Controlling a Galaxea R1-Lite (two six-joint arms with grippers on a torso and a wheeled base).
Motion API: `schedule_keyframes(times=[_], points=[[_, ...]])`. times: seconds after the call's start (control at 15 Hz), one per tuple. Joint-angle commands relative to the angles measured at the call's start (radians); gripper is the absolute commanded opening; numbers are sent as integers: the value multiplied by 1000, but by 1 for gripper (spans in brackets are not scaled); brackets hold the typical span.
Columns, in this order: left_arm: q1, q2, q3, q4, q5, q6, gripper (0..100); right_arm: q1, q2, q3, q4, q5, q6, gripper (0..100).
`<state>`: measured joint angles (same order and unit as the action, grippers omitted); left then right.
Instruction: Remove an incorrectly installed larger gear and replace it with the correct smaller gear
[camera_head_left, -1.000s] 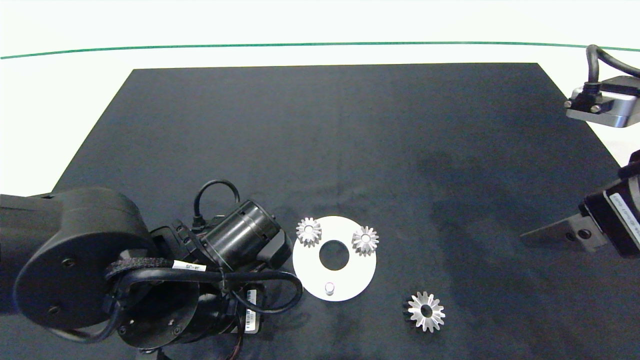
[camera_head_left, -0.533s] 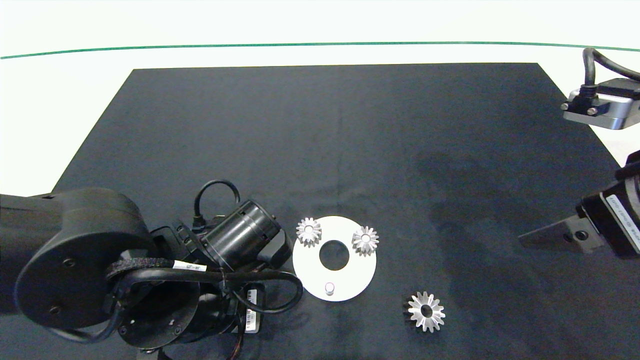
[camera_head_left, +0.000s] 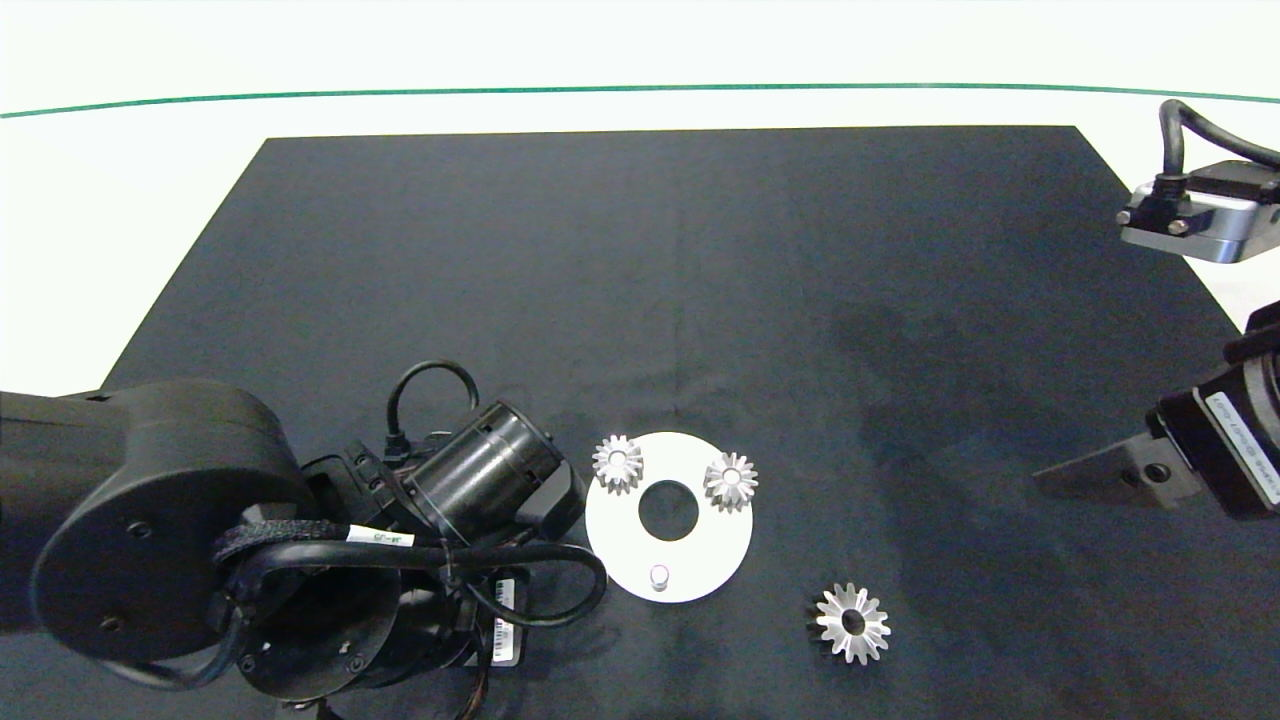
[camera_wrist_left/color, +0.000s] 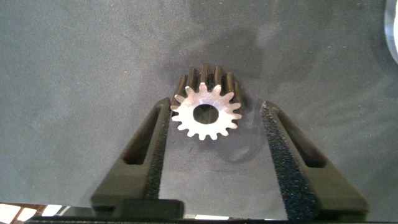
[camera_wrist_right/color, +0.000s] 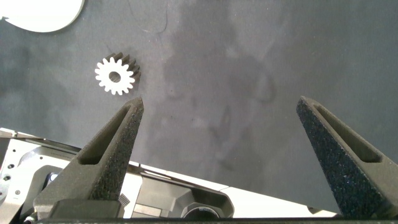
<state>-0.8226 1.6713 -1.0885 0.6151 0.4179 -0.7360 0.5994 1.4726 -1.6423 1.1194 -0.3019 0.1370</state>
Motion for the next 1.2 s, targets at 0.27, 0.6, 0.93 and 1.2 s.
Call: schedule_keyframes(times=[0.27, 0.6, 0.93, 1.2], points=[[-1, 5, 2, -8, 4, -3, 44, 0, 0, 6, 4, -2, 1, 100], [-1, 5, 4, -9, 4, -16, 34, 0, 0, 6, 4, -2, 1, 100], [-1, 16, 44, -61, 6, -14, 23, 0, 0, 7, 4, -2, 1, 100], [-1, 15, 52, -67, 6, -16, 22, 0, 2, 7, 4, -2, 1, 100]])
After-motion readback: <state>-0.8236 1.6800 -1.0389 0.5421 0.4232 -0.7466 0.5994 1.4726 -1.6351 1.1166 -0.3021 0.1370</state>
